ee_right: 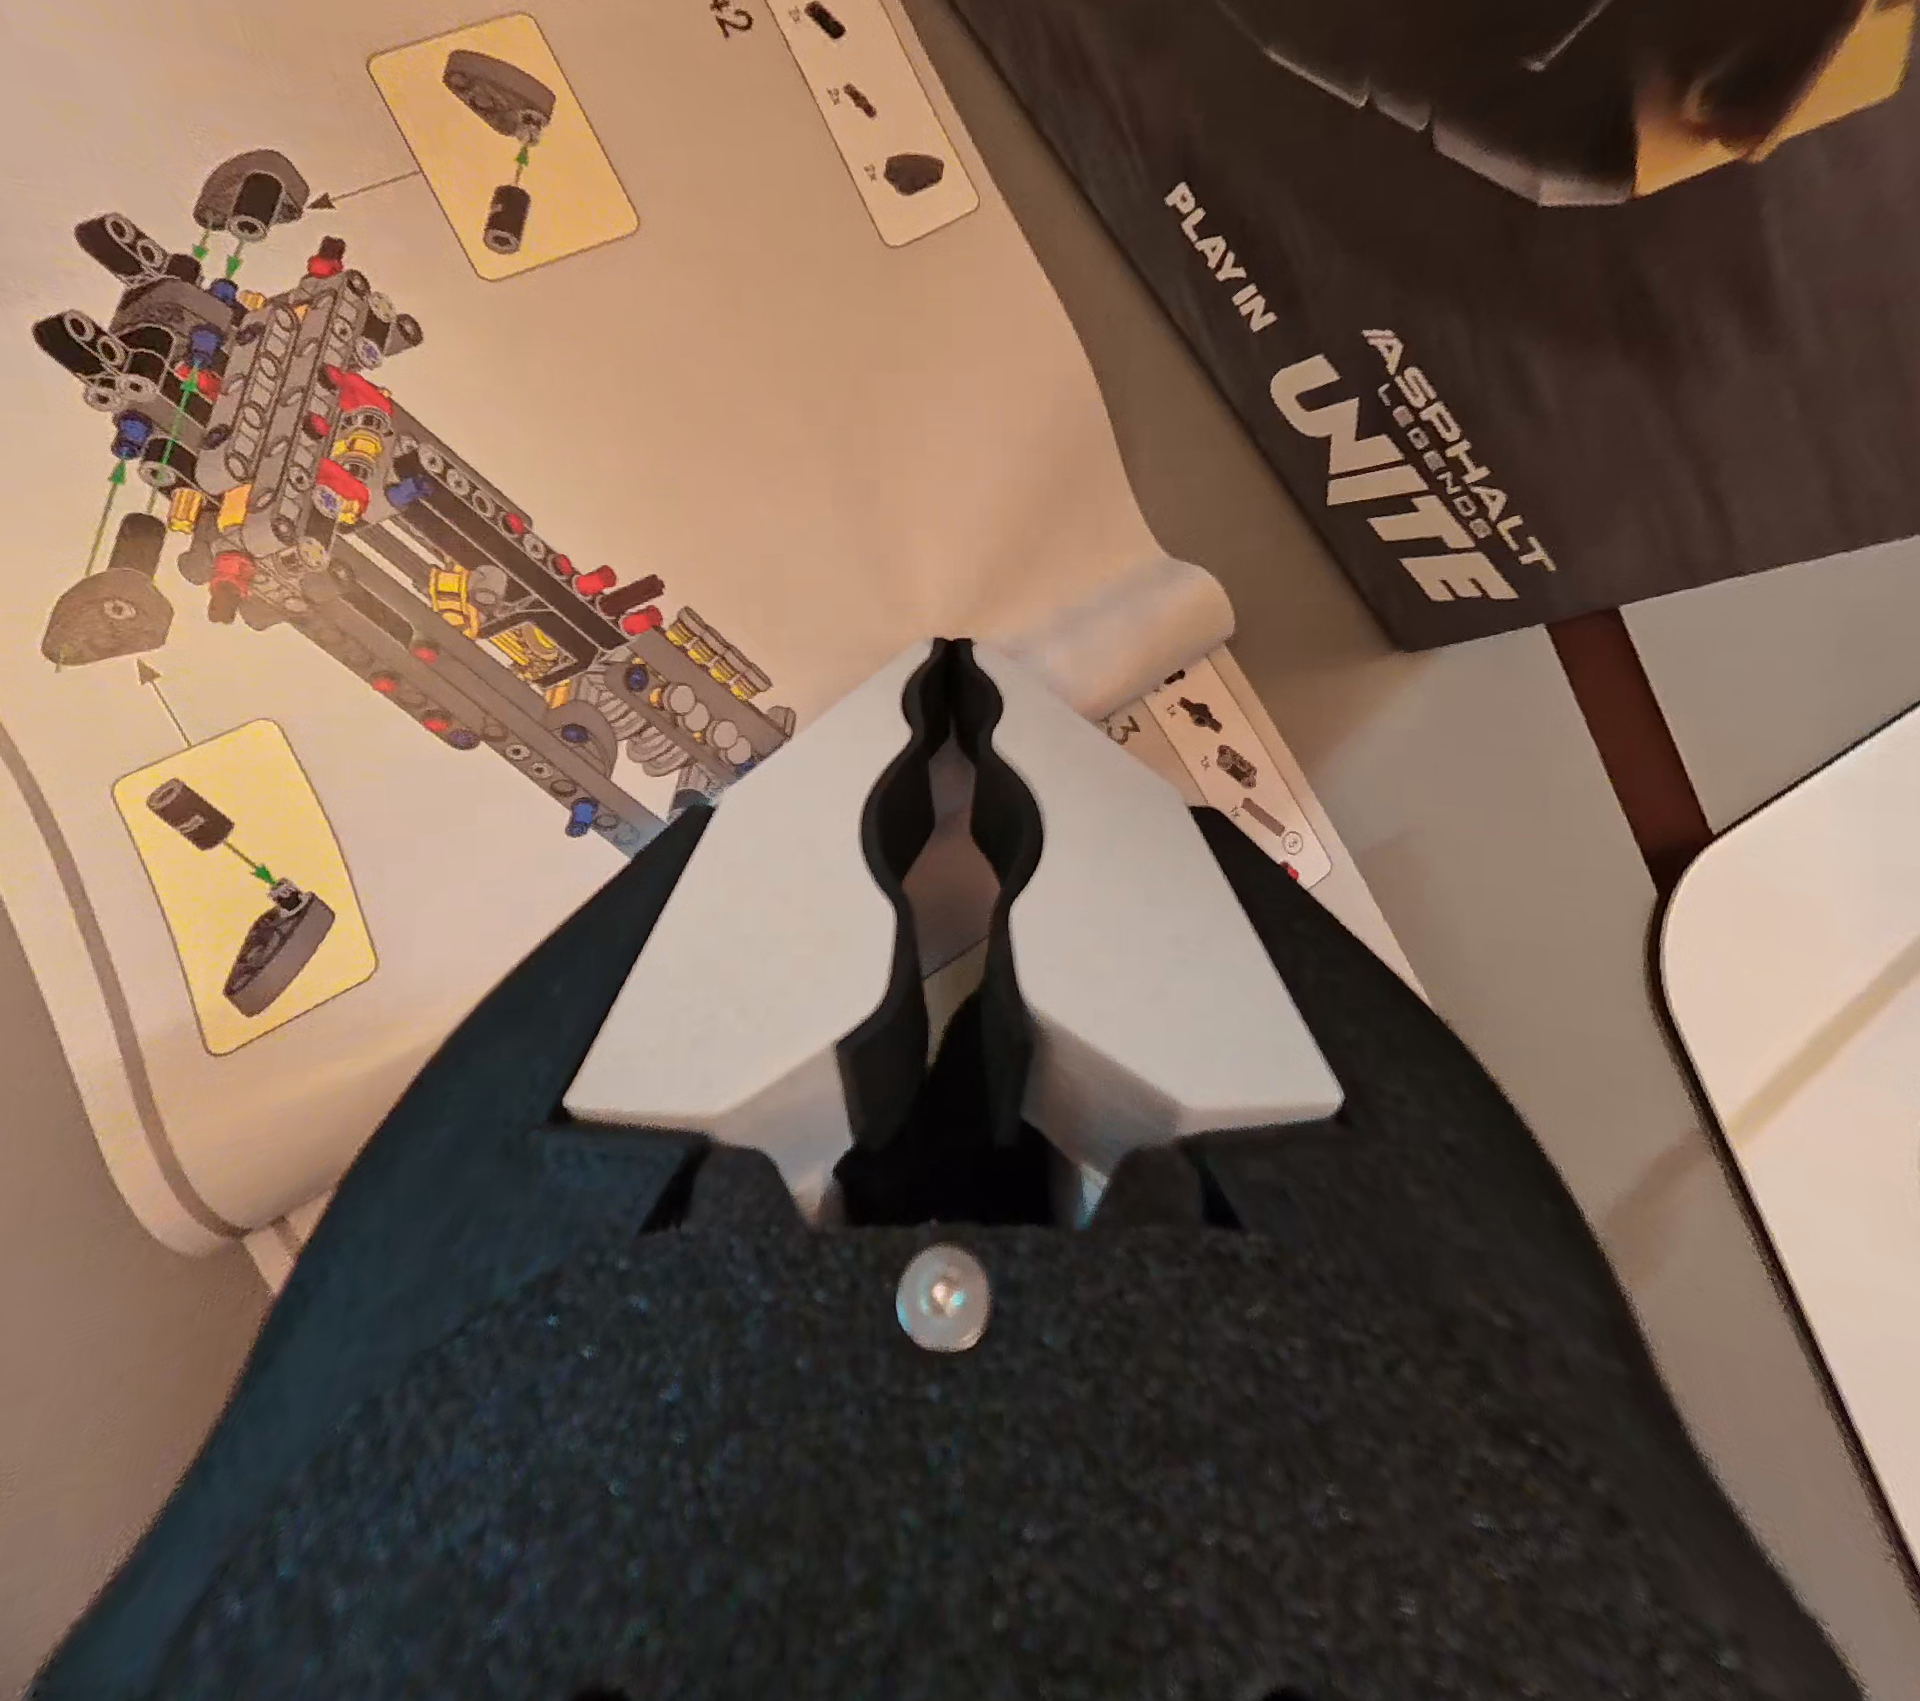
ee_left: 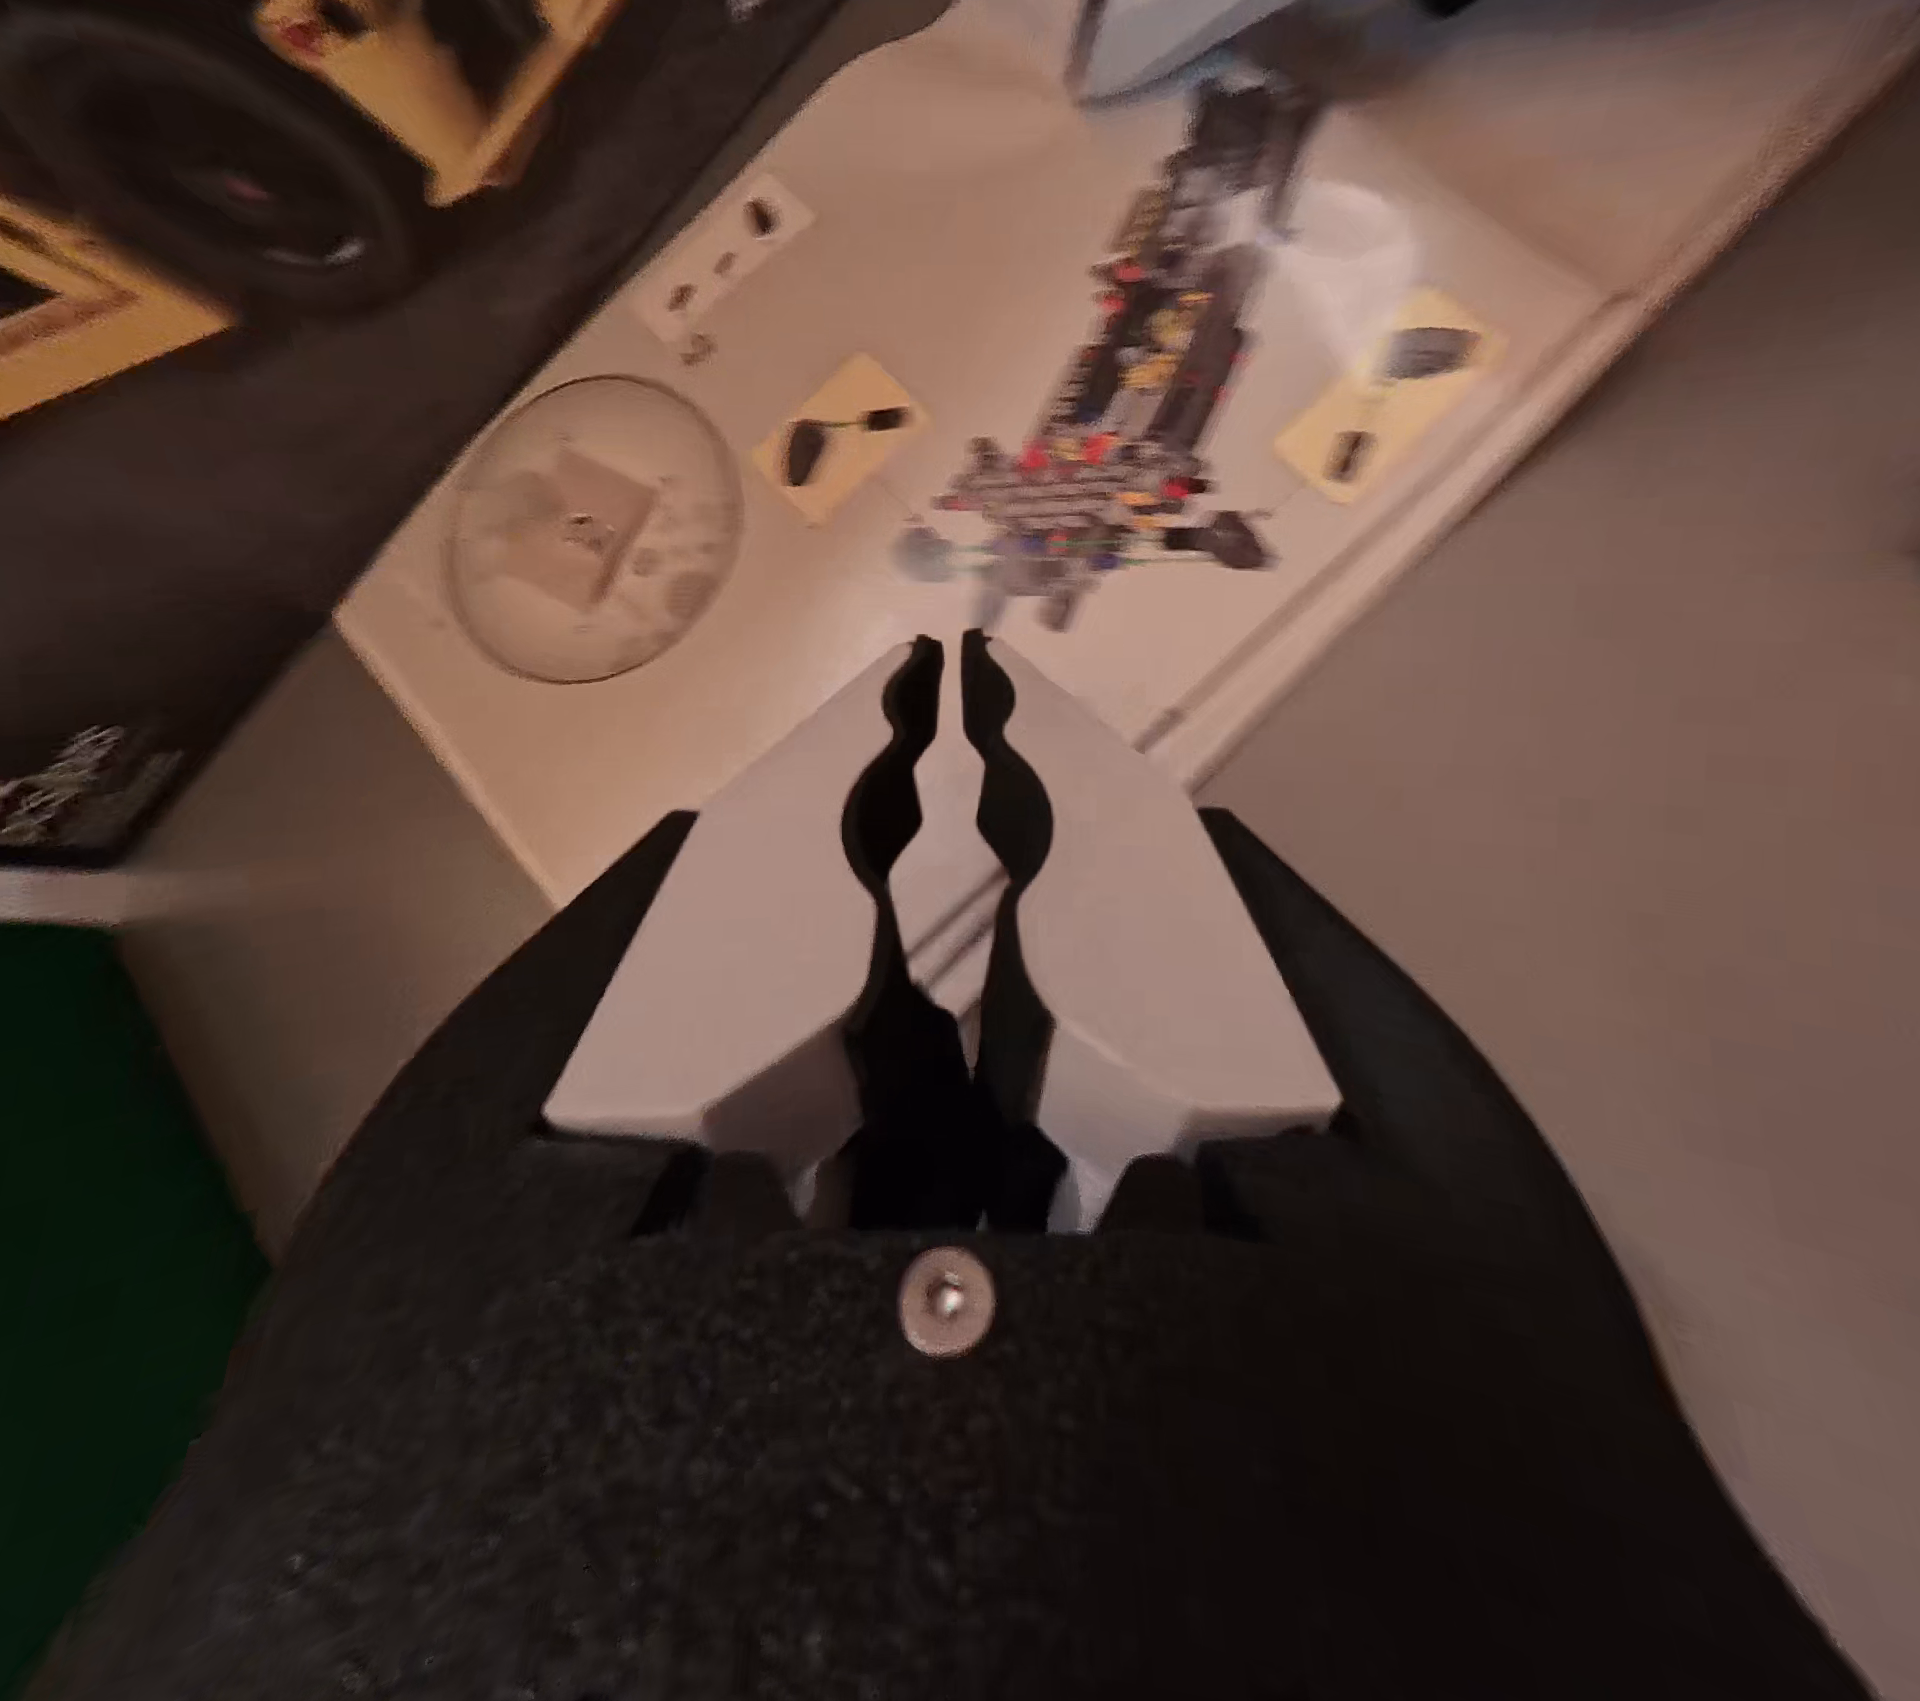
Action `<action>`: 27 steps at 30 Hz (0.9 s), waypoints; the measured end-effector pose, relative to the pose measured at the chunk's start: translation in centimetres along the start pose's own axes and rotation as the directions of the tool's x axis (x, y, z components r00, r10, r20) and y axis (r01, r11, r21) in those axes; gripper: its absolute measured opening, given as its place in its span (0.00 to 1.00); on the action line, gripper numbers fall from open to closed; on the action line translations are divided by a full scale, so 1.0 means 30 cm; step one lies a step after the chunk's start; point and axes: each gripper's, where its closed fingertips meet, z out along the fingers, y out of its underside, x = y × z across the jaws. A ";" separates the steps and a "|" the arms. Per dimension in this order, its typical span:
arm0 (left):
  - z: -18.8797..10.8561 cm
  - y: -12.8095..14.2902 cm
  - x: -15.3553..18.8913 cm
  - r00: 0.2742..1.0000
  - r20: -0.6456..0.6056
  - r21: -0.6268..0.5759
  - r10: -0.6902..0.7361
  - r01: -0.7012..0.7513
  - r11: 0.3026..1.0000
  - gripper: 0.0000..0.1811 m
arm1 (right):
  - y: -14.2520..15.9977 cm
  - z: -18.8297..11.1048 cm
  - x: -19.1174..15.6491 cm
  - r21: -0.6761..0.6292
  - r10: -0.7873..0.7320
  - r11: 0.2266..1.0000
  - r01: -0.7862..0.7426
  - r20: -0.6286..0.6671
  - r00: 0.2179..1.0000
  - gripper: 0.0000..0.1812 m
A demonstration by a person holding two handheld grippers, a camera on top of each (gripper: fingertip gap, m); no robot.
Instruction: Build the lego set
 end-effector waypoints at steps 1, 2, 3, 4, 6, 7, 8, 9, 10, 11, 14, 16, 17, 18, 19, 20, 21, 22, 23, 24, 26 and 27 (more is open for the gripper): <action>0.020 0.008 -0.042 0.999 0.042 -0.037 -0.025 0.027 0.999 0.01 | -0.001 0.000 0.000 0.009 0.008 1.000 -0.008 0.009 1.000 0.00; 0.039 0.031 -0.073 0.996 0.060 -0.077 -0.064 0.068 0.995 0.01 | -0.003 -0.002 0.000 0.015 0.026 1.000 -0.026 0.023 0.999 0.00; 0.054 0.059 -0.097 0.993 0.069 -0.107 -0.095 0.102 0.989 0.01 | -0.007 -0.009 0.000 0.018 0.048 0.999 -0.049 0.043 0.998 0.00; 0.064 0.093 -0.117 0.990 0.082 -0.134 -0.112 0.122 0.983 0.00 | -0.014 -0.023 -0.003 0.030 0.059 0.998 -0.061 0.064 0.996 0.00; 0.064 0.144 -0.135 0.986 0.097 -0.144 -0.136 0.149 0.978 0.00 | -0.053 -0.081 -0.039 0.141 0.024 0.989 -0.042 0.129 0.991 0.00; 0.055 0.153 -0.134 0.983 0.089 -0.132 -0.158 0.169 0.977 0.00 | -0.069 -0.119 -0.069 0.204 -0.003 0.979 -0.031 0.162 0.987 0.00; 0.045 0.164 -0.134 0.982 0.087 -0.133 -0.169 0.180 0.975 0.00 | -0.071 -0.157 -0.122 0.234 -0.043 0.972 -0.011 0.227 0.973 0.00; 0.036 0.173 -0.137 0.982 0.094 -0.137 -0.164 0.176 0.975 0.00 | -0.059 -0.185 -0.177 0.241 -0.084 0.970 0.012 0.288 0.954 0.00; 0.031 0.180 -0.143 0.982 0.106 -0.140 -0.156 0.170 0.976 0.00 | -0.035 -0.204 -0.228 0.230 -0.126 0.972 0.050 0.332 0.935 0.00; 0.029 0.184 -0.151 0.981 0.119 -0.139 -0.153 0.169 0.976 0.00 | -0.008 -0.216 -0.275 0.217 -0.174 0.971 0.098 0.363 0.915 0.00; 0.036 0.182 -0.175 0.979 0.134 -0.124 -0.155 0.172 0.977 0.00 | 0.079 -0.184 -0.311 0.125 -0.237 0.971 0.206 0.336 0.912 0.00; 0.044 0.178 -0.195 0.977 0.146 -0.116 -0.153 0.170 0.979 0.00 | 0.087 -0.165 -0.315 0.116 -0.198 0.979 0.168 0.345 0.917 0.00; 0.046 0.178 -0.205 0.977 0.152 -0.113 -0.152 0.170 0.979 0.00 | 0.088 -0.164 -0.316 0.110 -0.197 0.979 0.169 0.348 0.917 0.00; 0.049 0.177 -0.212 0.976 0.155 -0.110 -0.154 0.172 0.979 0.00 | 0.090 -0.164 -0.316 0.102 -0.196 0.980 0.171 0.342 0.919 0.00; 0.050 0.177 -0.218 0.975 0.157 -0.106 -0.159 0.177 0.978 0.00 | 0.092 -0.162 -0.317 0.096 -0.208 0.978 0.187 0.328 0.922 0.00; 0.052 0.176 -0.221 0.974 0.157 -0.101 -0.164 0.181 0.978 0.00 | 0.094 -0.162 -0.316 0.087 -0.225 0.974 0.208 0.312 0.923 0.00; 0.054 0.174 -0.218 0.974 0.151 -0.095 -0.168 0.184 0.978 0.00 | 0.098 -0.164 -0.316 0.066 -0.220 0.976 0.210 0.313 0.924 0.00; 0.055 0.170 -0.206 0.975 0.137 -0.091 -0.174 0.187 0.978 0.00 | 0.108 -0.172 -0.315 0.036 -0.199 0.979 0.199 0.329 0.923 0.00; 0.056 0.165 -0.187 0.977 0.117 -0.090 -0.180 0.191 0.977 0.00 | 0.122 -0.182 -0.311 0.011 -0.178 0.983 0.186 0.347 0.921 0.00; 0.055 0.161 -0.166 0.979 0.103 -0.092 -0.177 0.187 0.978 0.00 | 0.136 -0.192 -0.303 -0.008 -0.160 0.985 0.173 0.355 0.921 0.00; 0.052 0.160 -0.145 0.984 0.128 -0.103 -0.126 0.139 0.985 0.00 | 0.146 -0.200 -0.288 0.005 -0.159 0.986 0.167 0.332 0.930 0.00; 0.051 0.161 -0.146 0.984 0.155 -0.111 -0.090 0.107 0.988 0.00 | 0.141 -0.202 -0.287 0.030 -0.148 0.989 0.146 0.325 0.934 0.00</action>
